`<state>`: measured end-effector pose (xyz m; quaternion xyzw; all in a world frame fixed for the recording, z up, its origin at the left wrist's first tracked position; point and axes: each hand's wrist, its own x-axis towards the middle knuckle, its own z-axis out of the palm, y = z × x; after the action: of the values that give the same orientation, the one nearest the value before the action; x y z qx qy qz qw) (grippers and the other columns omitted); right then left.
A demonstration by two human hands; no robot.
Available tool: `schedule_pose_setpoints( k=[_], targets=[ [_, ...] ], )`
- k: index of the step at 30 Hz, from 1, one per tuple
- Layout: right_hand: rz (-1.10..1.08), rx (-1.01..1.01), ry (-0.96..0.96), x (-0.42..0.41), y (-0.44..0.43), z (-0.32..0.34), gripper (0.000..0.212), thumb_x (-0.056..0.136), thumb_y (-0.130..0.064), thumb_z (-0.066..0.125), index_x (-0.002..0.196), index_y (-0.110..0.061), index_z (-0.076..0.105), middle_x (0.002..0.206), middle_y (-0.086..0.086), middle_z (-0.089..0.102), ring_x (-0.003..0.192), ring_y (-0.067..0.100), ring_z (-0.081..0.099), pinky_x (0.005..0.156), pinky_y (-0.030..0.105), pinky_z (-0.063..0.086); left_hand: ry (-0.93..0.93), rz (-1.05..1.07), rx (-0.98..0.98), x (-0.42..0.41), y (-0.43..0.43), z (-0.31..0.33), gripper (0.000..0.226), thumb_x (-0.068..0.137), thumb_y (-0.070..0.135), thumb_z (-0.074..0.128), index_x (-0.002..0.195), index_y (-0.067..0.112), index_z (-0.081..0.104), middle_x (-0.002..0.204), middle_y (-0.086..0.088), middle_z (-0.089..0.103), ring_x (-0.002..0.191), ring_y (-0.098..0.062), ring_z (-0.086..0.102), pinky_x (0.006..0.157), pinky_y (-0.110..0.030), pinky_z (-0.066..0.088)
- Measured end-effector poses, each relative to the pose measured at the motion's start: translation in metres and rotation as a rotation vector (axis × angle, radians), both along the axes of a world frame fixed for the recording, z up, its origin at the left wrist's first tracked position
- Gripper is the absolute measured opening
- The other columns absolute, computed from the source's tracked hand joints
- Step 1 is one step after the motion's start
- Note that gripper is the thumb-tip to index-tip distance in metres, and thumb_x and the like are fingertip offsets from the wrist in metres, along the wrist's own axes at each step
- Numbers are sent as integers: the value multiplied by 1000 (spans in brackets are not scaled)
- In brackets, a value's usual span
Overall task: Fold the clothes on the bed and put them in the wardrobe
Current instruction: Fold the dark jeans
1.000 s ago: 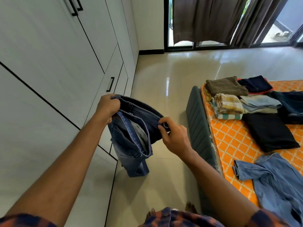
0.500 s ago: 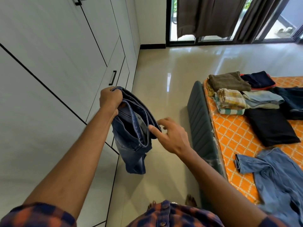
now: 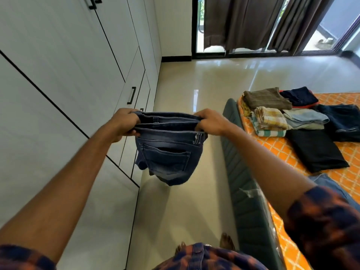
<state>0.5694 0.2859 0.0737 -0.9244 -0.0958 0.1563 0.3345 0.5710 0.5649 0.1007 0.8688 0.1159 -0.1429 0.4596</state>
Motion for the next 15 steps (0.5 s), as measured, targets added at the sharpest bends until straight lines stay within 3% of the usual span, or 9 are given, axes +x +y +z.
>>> schedule_pose_setpoints(
  k=[3, 6, 8, 10, 12, 15],
  targets=[
    [21, 119, 53, 22, -4, 22, 14, 85, 0, 59, 74, -5, 65, 68, 9, 62, 60, 17, 58, 62, 30, 47, 33, -72, -70, 3, 7, 13, 29, 93, 0, 46, 114, 7, 64, 102, -17, 68, 66, -21, 65, 42, -17, 46],
    [68, 186, 108, 38, -12, 36, 15, 89, 3, 56, 89, 17, 61, 70, 14, 59, 61, 23, 55, 58, 29, 43, 2, -152, -291, 3, 11, 15, 23, 94, 12, 61, 117, 13, 61, 107, -12, 63, 74, -17, 61, 54, -20, 48],
    [82, 213, 127, 48, -17, 43, 14, 90, 5, 52, 83, 8, 64, 63, 5, 59, 53, 15, 54, 53, 26, 42, -56, -229, -348, 1, 15, 8, 45, 85, 21, 78, 124, 21, 56, 113, -4, 62, 88, -15, 60, 70, -26, 51],
    [82, 297, 177, 54, -23, 45, 24, 88, 5, 51, 74, -5, 67, 58, -1, 59, 48, 10, 54, 49, 22, 42, -195, -264, -204, -2, 10, -8, 66, 70, 20, 91, 127, 21, 58, 115, 3, 66, 99, -13, 64, 81, -29, 54],
    [100, 371, 242, 56, -32, 46, 29, 86, 0, 53, 68, -13, 71, 57, -2, 60, 48, 10, 55, 48, 21, 44, -322, -234, -109, -6, -2, -25, 57, 68, 21, 93, 119, 19, 66, 108, 6, 71, 97, -7, 67, 84, -29, 56],
    [113, 451, 285, 53, -51, 48, 23, 96, -6, 53, 78, -8, 66, 60, -5, 63, 51, 6, 58, 51, 17, 48, -374, -239, -160, -7, -25, -32, 30, 78, 19, 87, 103, 16, 72, 92, 0, 73, 76, -3, 66, 71, -28, 56]
  ],
)
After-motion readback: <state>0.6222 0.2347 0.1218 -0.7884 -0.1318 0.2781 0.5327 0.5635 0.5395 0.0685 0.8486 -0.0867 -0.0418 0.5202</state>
